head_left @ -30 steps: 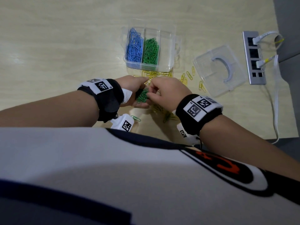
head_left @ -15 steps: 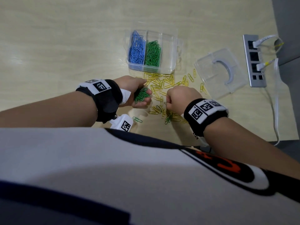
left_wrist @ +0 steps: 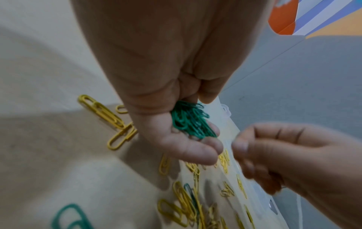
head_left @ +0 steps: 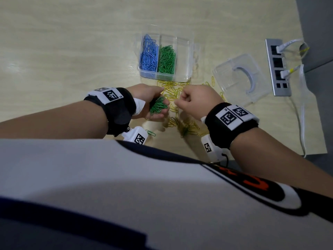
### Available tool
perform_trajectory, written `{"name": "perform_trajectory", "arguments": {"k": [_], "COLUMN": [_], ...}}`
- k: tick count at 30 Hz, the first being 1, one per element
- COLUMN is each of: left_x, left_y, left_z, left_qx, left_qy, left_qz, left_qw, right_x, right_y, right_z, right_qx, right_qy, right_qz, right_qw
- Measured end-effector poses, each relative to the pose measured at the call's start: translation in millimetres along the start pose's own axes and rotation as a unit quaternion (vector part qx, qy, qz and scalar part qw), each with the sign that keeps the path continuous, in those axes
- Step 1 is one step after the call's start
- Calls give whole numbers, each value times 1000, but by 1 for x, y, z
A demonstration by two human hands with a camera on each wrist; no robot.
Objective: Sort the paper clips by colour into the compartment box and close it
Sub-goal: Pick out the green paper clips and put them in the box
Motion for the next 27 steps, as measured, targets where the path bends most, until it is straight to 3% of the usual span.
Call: {"name": "perform_trajectory", "arguments": {"k": [3, 5, 7, 16, 27], "left_x": [-1, -1, -1, -2, -3], "left_y": [2, 2, 1, 1, 1], "left_z": [0, 0, 0, 2, 5], "left_qx": [3, 4, 3, -11, -14], "left_qy": [-10, -13, -17, -27, -32], "left_qz": [-9, -13, -21, -5, -1], "left_qw": [1000, 1000, 1000, 1000, 999], "right_x": [17, 22, 23, 30, 29], "right_y": [1, -2, -11, -13, -23], "right_z": [0, 5, 10, -1, -3], "right_qx": [-88, -154, -177, -31, -12], "right_qy": [-76, -104, -110, -105, -163], "right_qz": [134, 175, 195, 165, 141], "right_qw": [984, 967, 958, 980, 976]}}
Point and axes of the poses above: each hand's wrist, its own z-axis away from the middle knuckle, its own y-axis out of the back of the hand, x = y × z, the point moved 1 cm from there along -z, towards the middle knuckle, and after that the axes turned 5 degrees about -y, right-handed, at the moved point
